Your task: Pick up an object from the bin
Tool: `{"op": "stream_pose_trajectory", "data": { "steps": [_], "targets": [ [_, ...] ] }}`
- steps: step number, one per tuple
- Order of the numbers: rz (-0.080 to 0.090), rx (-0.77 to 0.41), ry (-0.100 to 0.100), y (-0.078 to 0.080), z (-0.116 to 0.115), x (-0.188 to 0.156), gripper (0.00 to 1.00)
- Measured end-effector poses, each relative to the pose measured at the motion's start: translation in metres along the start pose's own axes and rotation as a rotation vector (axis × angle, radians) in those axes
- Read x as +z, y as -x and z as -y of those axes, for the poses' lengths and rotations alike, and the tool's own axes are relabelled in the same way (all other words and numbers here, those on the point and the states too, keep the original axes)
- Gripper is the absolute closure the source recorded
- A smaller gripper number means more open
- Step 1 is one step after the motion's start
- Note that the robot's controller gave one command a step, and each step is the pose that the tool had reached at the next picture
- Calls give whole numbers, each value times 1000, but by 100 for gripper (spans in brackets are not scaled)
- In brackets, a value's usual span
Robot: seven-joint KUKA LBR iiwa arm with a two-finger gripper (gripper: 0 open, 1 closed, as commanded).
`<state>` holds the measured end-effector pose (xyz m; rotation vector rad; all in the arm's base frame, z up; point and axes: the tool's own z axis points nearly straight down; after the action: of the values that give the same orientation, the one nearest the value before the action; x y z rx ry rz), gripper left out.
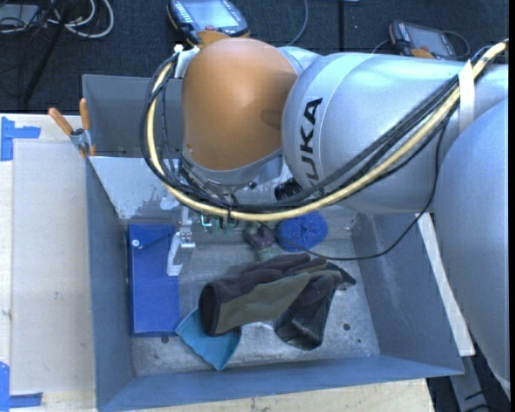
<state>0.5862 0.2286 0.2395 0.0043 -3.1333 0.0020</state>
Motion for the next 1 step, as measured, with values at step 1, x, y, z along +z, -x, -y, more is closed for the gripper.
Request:
{"op": "stream_pose_trajectory", "data": {
  "steps": [1],
  "targets": [
    [8, 4, 1, 2, 1, -5, 0]
  ]
}}
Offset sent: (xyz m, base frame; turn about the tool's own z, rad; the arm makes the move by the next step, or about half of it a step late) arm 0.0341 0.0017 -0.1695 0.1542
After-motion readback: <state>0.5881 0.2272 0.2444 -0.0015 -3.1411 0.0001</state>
